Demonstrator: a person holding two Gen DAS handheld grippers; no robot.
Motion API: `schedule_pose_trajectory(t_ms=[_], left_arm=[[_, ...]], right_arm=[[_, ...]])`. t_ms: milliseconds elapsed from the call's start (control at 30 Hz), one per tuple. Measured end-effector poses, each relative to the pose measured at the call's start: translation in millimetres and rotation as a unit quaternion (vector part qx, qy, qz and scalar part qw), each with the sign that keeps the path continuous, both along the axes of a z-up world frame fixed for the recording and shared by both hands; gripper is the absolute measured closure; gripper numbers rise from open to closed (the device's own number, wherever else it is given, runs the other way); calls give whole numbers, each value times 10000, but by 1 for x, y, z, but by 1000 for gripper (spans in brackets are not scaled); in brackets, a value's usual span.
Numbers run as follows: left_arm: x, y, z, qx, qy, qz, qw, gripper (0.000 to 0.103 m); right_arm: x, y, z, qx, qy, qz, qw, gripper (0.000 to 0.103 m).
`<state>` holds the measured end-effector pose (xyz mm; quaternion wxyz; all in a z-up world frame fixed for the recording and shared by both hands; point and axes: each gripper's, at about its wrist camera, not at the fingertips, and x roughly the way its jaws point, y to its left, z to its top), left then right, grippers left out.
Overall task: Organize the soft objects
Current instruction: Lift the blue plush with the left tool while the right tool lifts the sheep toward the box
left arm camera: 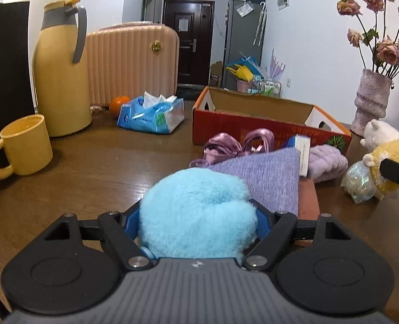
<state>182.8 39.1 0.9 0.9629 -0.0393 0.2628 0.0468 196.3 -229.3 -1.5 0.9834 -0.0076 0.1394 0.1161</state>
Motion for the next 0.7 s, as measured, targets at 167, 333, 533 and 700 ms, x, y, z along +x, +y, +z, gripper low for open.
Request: schedule_pose_trajectory(t_ms=[167,333,533,700], left_arm=[[3,-1,13,14,-208,8,9998,24],[9,-3,25,-18,-389,6,9992,24],[20,-9,36,-54,-545,-42,9985,24],[33,-14,44,-82,-646,-46,9979,24]], right_arm=[[5,2,7,-31,-107,1,9999,12],[10,5,15,-41,-233,-19,9997,12],[19,8,26,-52,-394,-77,9992,12],[31,12,35,18,-503,-110,9987,12]])
